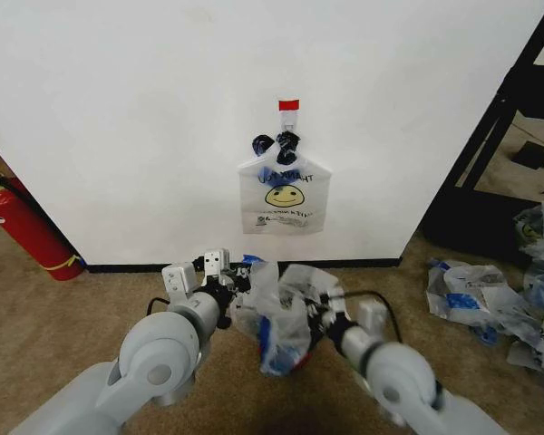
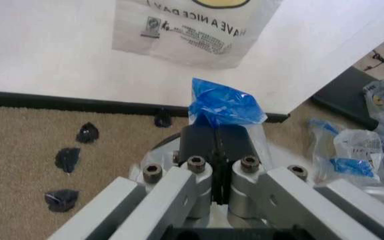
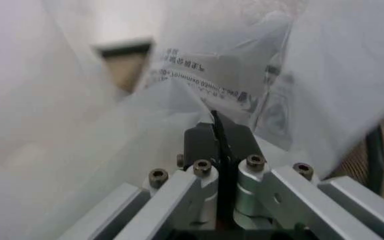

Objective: Pick up the garbage bag from the wall and place it over the trash bin.

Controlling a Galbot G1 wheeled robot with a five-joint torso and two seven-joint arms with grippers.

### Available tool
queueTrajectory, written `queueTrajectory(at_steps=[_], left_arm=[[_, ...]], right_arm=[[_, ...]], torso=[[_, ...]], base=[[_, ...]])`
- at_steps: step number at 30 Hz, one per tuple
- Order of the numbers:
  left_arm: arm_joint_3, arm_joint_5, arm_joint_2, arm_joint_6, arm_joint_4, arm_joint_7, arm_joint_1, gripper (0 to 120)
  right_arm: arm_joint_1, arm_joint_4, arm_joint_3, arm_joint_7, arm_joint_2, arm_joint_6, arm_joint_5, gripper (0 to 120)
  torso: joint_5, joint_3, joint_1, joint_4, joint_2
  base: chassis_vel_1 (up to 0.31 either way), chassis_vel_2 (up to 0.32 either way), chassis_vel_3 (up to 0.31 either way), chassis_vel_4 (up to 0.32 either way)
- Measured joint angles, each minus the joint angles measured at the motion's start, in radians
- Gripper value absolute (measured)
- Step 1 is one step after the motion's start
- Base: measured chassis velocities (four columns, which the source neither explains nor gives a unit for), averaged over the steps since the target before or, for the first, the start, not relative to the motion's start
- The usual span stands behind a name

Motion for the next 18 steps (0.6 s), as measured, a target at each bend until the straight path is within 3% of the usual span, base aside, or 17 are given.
queueTrajectory(at_steps=[6,12,18], left_arm=[[0.007,0.000,-0.004,0.003,0.003,0.000,0.006,0],[0.019,-0.001,-0.013,0.005,0.016,0.000,0.000,0],[0.034,-0.007,-0.027,0.008,0.055,-0.001,-0.011,0]], right_arm=[[0.016,-0.042,-0.011,0.156,0.044,-0.046,0.099,0],[0.040,-0.082,-0.011,0.218,0.102,-0.039,0.141,0],[0.094,-0.206,0.004,0.261,0.178,-0.052,0.171,0]], torso=[[0.0002,0.000,0.000,-0.0005,0.000],[0.0002,0.000,0.000,-0.0005,0.000],[0.0002,0.000,0.000,-0.0001,0.000]], base=[[0.000,0.000,0.000,0.000],[0.000,0.000,0.000,0.000],[0.000,0.000,0.000,0.000]])
